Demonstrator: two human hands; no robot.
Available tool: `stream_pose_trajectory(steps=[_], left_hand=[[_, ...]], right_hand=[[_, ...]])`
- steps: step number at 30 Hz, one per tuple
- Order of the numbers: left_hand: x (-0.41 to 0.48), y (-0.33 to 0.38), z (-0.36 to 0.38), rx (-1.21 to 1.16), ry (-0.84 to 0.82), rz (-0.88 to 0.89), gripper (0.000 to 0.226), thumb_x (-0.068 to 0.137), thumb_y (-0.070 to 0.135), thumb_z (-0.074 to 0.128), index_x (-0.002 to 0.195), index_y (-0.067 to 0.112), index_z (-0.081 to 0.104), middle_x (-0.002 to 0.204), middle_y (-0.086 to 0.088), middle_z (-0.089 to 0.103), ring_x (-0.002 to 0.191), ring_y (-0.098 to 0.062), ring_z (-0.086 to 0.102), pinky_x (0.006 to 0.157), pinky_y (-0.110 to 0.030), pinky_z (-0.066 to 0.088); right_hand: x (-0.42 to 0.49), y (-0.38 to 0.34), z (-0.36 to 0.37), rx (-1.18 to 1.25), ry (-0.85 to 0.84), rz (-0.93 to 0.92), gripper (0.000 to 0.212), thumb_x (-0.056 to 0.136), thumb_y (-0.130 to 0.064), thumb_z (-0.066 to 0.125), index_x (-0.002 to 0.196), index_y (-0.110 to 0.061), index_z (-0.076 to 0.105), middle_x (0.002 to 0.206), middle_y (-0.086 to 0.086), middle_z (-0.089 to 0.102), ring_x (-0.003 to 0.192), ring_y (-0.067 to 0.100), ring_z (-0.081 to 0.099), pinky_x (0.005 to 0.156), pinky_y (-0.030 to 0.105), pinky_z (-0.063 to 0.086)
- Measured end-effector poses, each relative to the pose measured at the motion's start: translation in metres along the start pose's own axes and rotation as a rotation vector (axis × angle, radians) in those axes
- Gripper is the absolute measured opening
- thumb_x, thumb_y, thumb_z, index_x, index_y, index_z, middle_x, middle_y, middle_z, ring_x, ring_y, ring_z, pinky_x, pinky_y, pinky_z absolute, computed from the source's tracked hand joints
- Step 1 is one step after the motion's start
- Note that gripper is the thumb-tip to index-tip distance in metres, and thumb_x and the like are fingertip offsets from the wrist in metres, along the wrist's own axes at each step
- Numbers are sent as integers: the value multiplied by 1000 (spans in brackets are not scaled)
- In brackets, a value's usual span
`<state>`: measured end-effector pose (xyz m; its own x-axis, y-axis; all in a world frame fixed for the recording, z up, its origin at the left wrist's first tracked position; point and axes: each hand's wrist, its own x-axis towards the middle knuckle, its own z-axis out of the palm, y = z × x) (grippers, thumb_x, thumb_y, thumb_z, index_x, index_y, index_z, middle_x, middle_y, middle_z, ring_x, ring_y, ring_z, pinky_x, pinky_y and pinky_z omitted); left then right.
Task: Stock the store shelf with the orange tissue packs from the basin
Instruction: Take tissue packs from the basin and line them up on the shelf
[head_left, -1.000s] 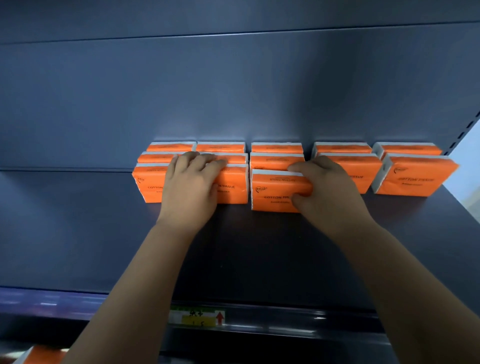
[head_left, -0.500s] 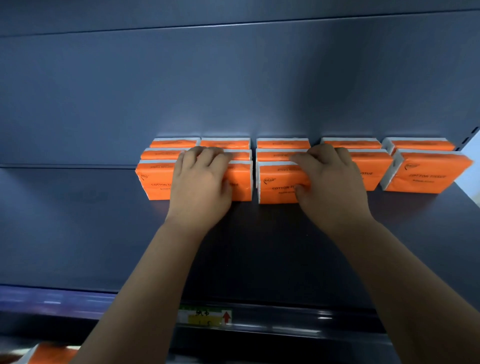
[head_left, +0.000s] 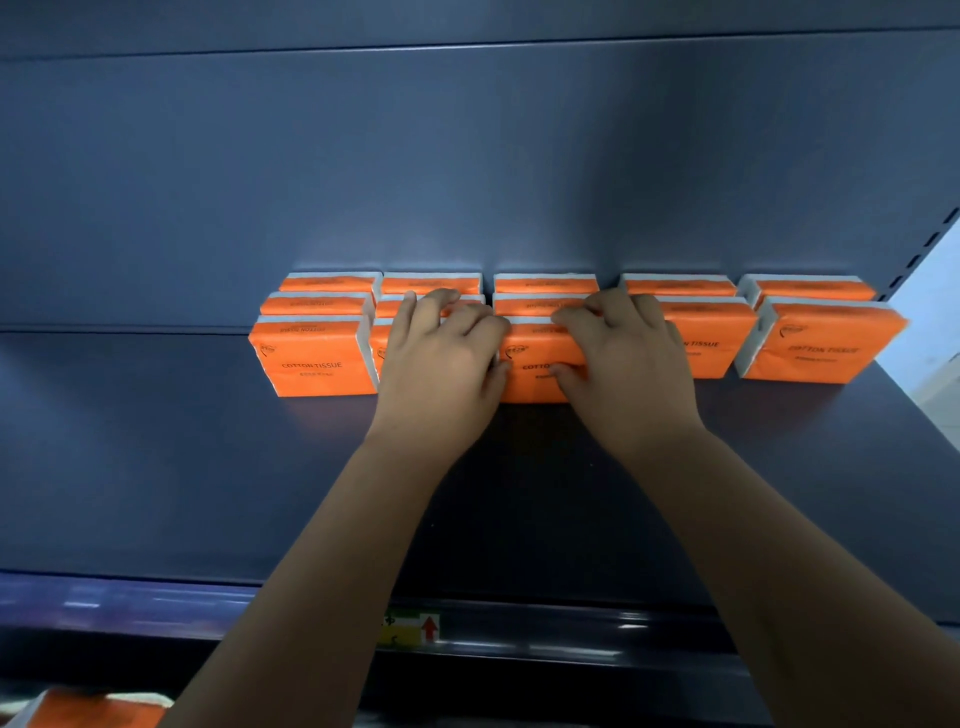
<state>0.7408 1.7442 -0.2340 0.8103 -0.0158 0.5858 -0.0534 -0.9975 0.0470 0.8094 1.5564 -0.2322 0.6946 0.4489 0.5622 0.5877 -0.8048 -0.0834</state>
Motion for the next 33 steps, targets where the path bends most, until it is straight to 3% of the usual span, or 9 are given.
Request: stream_pose_trajectory(steps=[6, 13, 18, 21, 25, 33], left_hand=[[1, 9, -1, 0, -42, -35, 38, 89, 34, 62, 123, 19, 67, 129, 0, 69, 133, -34, 50, 118, -55, 28], [-1, 9, -1, 22, -30, -53, 38, 88, 21, 66, 126, 17, 67, 134, -4, 65, 133, -35, 50, 114, -56, 34], [-4, 2, -13, 33, -137, -204, 72, 66, 8, 67, 137, 13, 56, 148, -5, 53, 140, -36, 39, 120, -54, 26], [-5, -6, -16, 112, -167, -266, 70, 67, 2, 66, 135, 14, 56, 147, -4, 53, 137, -38, 39, 105, -50, 37], [-4, -14, -13, 160, -134, -229, 62, 69, -2, 62, 129, 16, 62, 137, -4, 60, 128, -39, 46, 91, -48, 40], [-7, -30, -10, 73, -77, -161, 70, 67, -5, 59, 133, 19, 63, 141, 1, 63, 125, -37, 51, 92, -48, 42]], right_hand=[[0, 5, 0, 1, 2, 8, 51, 79, -28, 81, 127, -20, 65, 123, 7, 58, 113, 32, 50, 89, 45, 47], [-2, -1, -1, -5, -4, 18, 50, 80, -25, 80, 127, -18, 65, 123, 8, 58, 115, 33, 51, 90, 46, 48], [-2, -2, -4, -5, -25, 26, 53, 80, -20, 78, 131, -19, 62, 127, 7, 56, 118, 32, 49, 92, 45, 46], [-3, -3, -5, -8, -37, 34, 54, 80, -19, 78, 131, -20, 62, 128, 6, 55, 119, 31, 49, 92, 45, 46], [-1, -4, -6, -14, -62, 43, 53, 81, -19, 77, 132, -20, 61, 129, 7, 55, 120, 32, 49, 93, 46, 46], [-3, -6, -9, -37, -98, 53, 55, 81, -20, 78, 133, -20, 60, 130, 8, 55, 117, 34, 50, 89, 47, 48]])
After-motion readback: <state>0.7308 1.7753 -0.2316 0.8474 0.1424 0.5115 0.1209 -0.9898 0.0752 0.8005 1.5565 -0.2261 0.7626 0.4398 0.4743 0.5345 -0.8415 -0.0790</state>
